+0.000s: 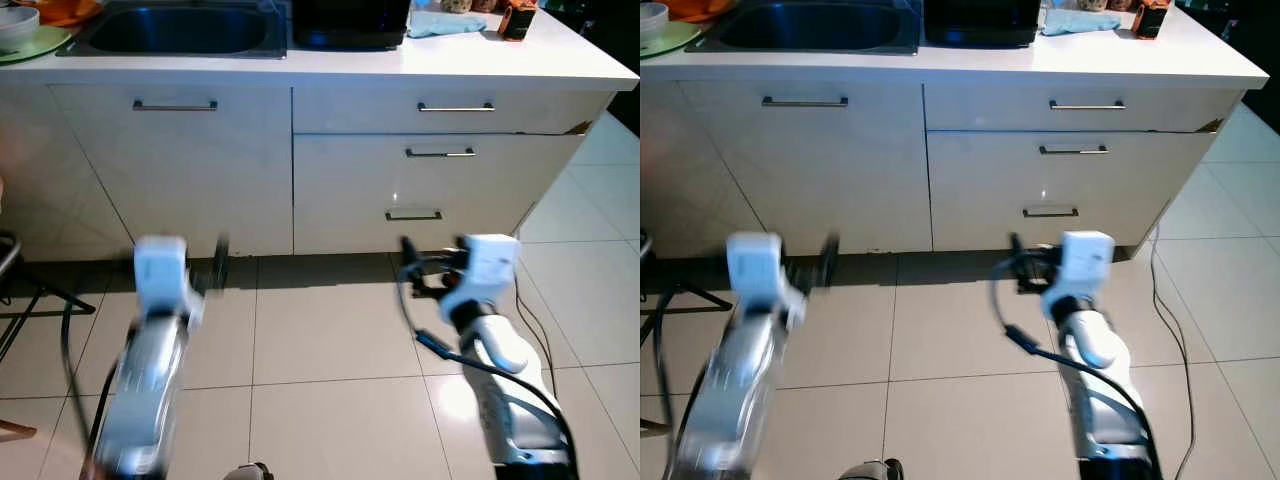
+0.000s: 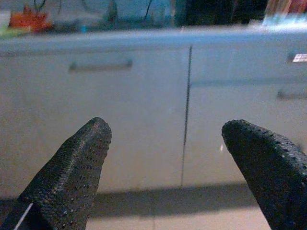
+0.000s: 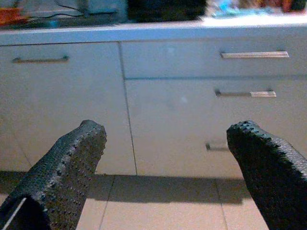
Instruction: Kitchen organization
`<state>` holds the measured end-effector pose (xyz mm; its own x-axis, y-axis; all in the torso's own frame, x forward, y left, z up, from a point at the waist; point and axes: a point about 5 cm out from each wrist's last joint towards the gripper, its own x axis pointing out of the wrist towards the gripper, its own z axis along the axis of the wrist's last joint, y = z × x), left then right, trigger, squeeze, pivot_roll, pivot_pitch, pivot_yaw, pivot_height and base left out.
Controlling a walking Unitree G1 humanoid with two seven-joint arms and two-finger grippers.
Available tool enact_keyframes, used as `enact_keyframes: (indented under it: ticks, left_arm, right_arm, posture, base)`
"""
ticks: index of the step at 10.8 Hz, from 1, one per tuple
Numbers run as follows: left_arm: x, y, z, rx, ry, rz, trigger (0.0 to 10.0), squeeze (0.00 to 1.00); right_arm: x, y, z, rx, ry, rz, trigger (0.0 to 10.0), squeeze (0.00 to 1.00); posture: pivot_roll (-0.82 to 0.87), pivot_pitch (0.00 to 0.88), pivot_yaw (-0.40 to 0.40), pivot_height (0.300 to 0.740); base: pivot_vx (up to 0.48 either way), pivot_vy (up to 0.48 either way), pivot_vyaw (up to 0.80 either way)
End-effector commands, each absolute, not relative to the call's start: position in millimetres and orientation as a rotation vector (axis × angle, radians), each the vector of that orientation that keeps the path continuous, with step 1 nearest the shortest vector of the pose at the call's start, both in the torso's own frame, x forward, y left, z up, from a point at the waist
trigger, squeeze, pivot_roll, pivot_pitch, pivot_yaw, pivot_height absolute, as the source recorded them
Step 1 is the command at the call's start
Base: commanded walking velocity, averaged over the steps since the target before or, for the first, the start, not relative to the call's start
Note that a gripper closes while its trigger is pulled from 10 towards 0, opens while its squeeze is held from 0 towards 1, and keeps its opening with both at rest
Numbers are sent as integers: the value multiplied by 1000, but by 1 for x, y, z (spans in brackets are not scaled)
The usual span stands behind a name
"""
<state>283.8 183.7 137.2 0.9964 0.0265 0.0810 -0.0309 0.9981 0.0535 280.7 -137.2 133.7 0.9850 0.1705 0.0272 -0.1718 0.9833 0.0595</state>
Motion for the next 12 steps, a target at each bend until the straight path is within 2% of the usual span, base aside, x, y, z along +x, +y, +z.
enact_keyframes:
  ticks: [1, 3, 6, 12]
  left_arm:
    - [285, 181, 139, 52, -78, 34, 10000, 0]
    - [288, 174, 141, 20, -73, 6, 10000, 0]
    - [296, 172, 143, 3, -63, 21, 10000, 0]
    - [301, 172, 147, 15, -66, 39, 10000, 0]
  right_arm:
    - [282, -134, 147, 21, -76, 174, 10000, 0]
    - [287, -149, 140, 84, -3, 82, 10000, 0]
    - [286, -137, 147, 105, -67, 168, 10000, 0]
    - [289, -135, 146, 135, -67, 179, 10000, 0]
  posture:
    - [-14, 52, -6, 740]
    - [-16, 48, -7, 740]
    - [-11, 39, -6, 740]
    - [-13, 36, -2, 740]
  base:
    - [0, 0, 0]
    - [0, 0, 0]
    - [0, 480, 0]
    - [0, 480, 0]
